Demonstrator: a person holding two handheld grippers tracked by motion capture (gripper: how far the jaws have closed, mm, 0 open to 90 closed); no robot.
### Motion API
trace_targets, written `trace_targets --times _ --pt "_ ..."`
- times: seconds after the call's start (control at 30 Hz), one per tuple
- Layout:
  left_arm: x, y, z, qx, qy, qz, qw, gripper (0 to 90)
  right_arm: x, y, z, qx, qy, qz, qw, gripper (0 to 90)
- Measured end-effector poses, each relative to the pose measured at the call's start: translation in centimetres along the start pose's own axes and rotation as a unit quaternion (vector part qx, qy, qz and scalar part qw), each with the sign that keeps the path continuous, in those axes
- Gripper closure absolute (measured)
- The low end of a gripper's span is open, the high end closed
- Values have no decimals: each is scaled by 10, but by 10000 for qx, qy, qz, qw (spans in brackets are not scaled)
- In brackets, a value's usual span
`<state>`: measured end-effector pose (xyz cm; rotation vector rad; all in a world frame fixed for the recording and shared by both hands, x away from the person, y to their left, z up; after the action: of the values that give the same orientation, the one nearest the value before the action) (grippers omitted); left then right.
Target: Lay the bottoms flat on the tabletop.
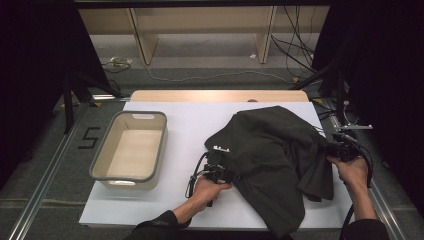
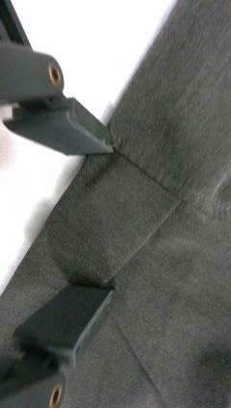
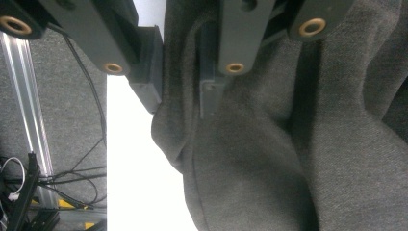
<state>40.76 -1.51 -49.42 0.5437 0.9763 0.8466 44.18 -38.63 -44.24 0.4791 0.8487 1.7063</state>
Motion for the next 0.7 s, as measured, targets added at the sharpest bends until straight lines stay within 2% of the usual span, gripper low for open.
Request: trace_targets --times 0.03,0.13,0.27,0.3,0.5,0.7 --pt "0 -1 0 -48 33 -6 10000 362 0 0 0 7 5 7 10000 754" --pt "0 -2 1 -157 -60 76 9998 517 1 0 0 7 -16 19 10000 754" --pt "2 -2 2 -232 0 -92 9997 797 2 -2 -1 28 14 47 10000 755" --pt "2 -3 2 -236 20 -129 9996 833 2 -2 0 29 -2 53 10000 755" --pt "5 3 5 -298 19 -391 9988 878 4 -3 -1 63 41 103 9999 780" --pt "8 17 15 -594 -206 -550 9965 883 11 -5 -3 342 36 233 9991 816"
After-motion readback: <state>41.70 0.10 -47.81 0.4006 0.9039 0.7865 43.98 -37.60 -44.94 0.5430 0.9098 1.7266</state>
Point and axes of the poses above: each handheld gripper's, and its own axes: y roughly backward along the jaws, z roughly out of its top, x roughly to its left, the point moved 2 cm from there along -y, roughly forward along the jaws, and after that the axes turned 11 degrees about y, right-handed, at the moved point
